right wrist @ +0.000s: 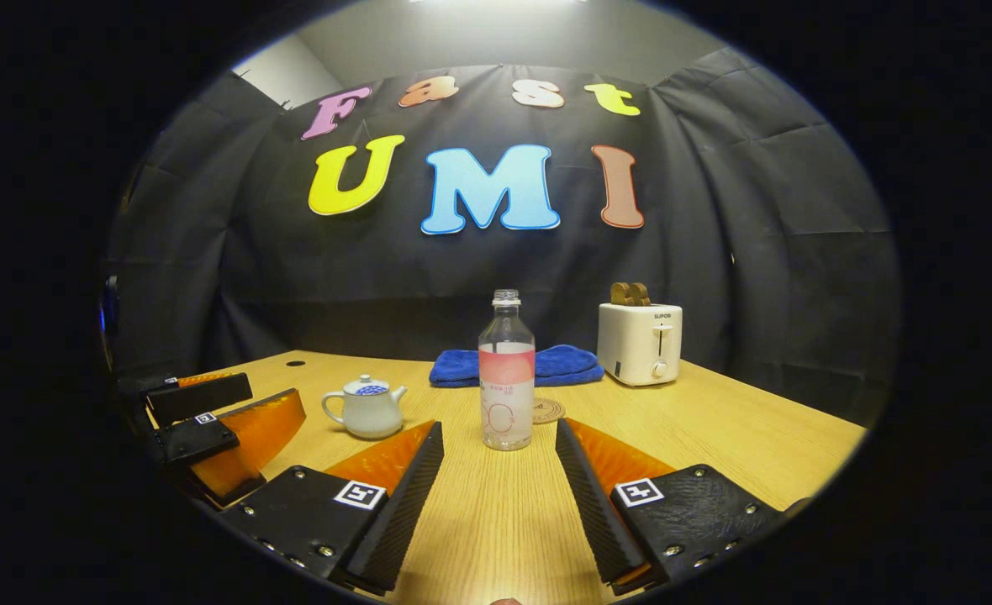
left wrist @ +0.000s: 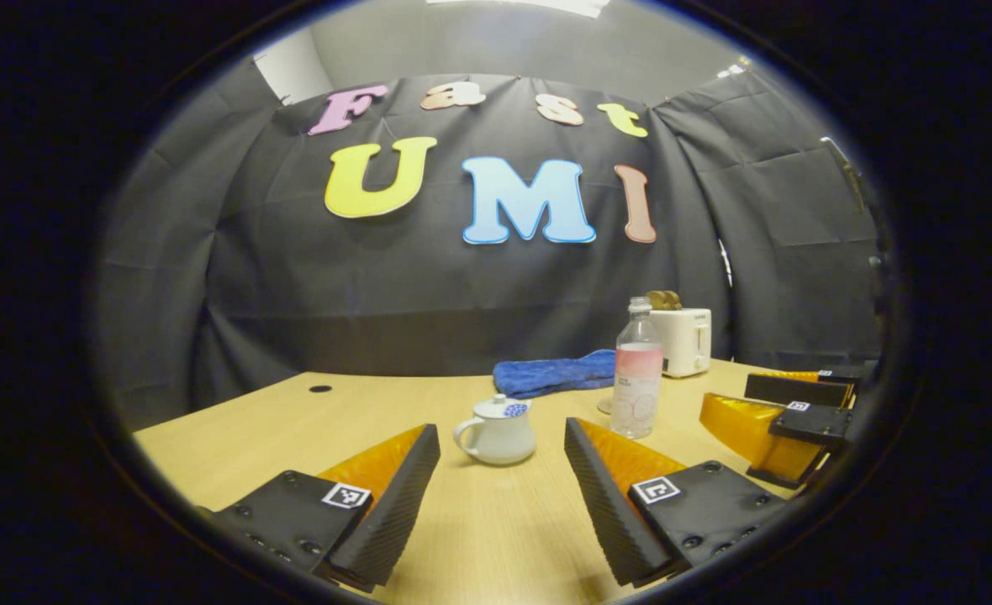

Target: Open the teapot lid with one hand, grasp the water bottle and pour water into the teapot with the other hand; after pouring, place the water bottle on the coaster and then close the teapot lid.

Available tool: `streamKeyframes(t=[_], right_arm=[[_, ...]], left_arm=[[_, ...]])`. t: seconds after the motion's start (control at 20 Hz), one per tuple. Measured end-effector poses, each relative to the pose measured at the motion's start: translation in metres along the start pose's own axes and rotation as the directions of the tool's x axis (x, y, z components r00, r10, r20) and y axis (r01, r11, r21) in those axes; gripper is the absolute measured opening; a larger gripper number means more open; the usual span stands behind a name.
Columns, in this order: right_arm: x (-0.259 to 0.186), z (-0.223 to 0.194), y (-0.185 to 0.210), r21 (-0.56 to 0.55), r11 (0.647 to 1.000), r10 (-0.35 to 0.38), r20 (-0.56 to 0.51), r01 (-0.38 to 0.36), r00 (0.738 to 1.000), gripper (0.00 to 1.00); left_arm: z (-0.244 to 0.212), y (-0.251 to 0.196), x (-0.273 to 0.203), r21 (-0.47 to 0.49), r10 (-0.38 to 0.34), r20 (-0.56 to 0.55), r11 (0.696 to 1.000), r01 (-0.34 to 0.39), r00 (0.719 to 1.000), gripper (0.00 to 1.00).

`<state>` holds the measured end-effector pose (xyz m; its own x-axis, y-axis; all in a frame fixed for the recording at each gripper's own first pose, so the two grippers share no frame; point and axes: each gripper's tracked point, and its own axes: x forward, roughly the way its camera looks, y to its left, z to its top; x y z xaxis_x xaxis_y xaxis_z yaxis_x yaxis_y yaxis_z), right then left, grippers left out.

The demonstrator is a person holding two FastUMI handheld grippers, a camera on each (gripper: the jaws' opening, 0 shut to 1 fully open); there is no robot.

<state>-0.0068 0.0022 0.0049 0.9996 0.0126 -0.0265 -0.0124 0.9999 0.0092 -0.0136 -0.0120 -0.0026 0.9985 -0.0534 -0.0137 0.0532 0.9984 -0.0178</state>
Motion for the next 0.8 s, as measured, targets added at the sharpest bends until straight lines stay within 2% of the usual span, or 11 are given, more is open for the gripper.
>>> streamKeyframes(t=[0.25,0.5,0.8], right_arm=[[0.039,0.02,-0.006,-0.054,0.999,0.006,-0.014,-0.007,1.0,0.84],[0.077,0.029,0.001,-0.033,0.999,0.023,-0.063,-0.025,0.998,0.84],[0.115,0.029,-0.009,-0.004,1.0,-0.028,-0.104,0.028,0.994,0.84]], left_arm=[[0.013,0.002,0.043,-0.004,-0.051,-0.001,0.999,0.051,0.999,1.0],[0.035,0.003,0.085,-0.006,-0.09,0.019,0.996,0.09,0.996,1.0],[0.037,-0.003,0.134,-0.019,-0.145,0.005,0.989,0.145,0.989,1.0]])
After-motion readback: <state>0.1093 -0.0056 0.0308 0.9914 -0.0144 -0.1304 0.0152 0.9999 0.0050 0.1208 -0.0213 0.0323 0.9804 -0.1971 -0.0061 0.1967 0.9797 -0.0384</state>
